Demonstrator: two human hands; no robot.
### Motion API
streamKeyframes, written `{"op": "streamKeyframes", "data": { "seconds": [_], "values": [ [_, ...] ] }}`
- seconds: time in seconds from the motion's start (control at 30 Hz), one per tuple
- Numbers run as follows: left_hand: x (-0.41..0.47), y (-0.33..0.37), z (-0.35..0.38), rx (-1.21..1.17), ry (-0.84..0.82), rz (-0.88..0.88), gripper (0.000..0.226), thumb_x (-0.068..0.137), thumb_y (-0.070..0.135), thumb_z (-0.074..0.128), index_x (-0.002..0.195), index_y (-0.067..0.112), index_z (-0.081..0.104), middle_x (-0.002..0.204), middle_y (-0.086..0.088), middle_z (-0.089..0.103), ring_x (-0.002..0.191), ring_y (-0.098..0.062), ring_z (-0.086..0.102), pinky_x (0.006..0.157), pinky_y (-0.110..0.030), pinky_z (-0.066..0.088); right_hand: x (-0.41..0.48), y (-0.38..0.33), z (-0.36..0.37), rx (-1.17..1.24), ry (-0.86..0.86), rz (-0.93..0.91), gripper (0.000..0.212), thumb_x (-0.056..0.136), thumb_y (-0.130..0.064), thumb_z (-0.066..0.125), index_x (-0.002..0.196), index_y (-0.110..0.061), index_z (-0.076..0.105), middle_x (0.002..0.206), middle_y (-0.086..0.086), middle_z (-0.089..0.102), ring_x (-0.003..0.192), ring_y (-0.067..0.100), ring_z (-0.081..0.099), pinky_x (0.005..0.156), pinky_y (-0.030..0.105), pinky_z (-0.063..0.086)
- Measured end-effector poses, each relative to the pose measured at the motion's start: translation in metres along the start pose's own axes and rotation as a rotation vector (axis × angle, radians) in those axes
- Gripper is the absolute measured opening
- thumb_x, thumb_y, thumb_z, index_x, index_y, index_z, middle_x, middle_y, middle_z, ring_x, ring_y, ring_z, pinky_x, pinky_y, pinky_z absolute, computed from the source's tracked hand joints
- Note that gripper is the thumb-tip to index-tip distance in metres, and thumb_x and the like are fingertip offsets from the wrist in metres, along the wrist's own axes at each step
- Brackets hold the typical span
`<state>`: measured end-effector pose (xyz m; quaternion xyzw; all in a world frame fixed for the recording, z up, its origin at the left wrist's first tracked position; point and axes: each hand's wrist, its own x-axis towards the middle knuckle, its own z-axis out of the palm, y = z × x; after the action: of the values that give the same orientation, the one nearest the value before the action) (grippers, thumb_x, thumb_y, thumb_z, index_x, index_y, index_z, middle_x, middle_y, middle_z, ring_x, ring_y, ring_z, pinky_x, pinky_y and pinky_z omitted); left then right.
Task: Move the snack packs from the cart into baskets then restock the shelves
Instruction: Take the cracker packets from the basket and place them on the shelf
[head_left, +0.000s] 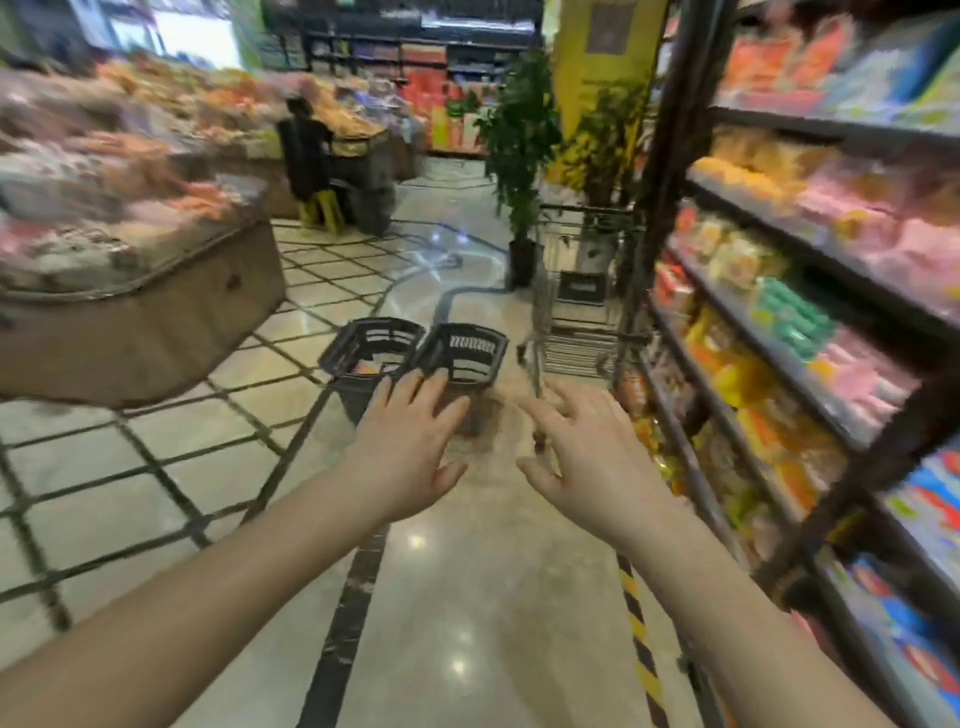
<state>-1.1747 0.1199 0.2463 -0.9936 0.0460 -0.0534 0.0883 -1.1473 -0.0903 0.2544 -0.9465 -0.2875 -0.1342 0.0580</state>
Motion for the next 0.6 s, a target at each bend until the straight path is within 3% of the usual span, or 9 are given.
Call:
{"op": "streamKeyframes", "data": {
  "seconds": [0.33, 0.6],
  "values": [
    [0.036, -0.209, 0.037, -0.002, -0.108, -0.219, 0.078, 0.099, 0.061, 0.048, 0.162, 0.028, 0.018, 0.171, -0.009, 0.007, 0.157, -0.033, 0.009, 0.127, -0.053, 0.013, 0.201, -0.126, 0.078, 0.120, -0.131, -0.081, 0.068, 0.095, -0.052, 0.056, 0.155, -0.036, 0.030, 0.163, 0.000, 0.026, 0.150, 0.024, 0.021, 0.124, 0.045, 0.014],
    [0.095, -0.307, 0.072, -0.023, -0.167, -0.301, 0.075, 0.101, 0.058, 0.047, 0.162, 0.026, 0.019, 0.172, -0.008, 0.009, 0.157, -0.033, 0.009, 0.127, -0.053, 0.015, 0.327, -0.162, 0.137, 0.153, -0.150, -0.208, 0.065, 0.094, -0.048, 0.061, 0.153, -0.028, 0.039, 0.156, 0.004, 0.038, 0.143, 0.026, 0.034, 0.121, 0.044, 0.026]
  ]
}}
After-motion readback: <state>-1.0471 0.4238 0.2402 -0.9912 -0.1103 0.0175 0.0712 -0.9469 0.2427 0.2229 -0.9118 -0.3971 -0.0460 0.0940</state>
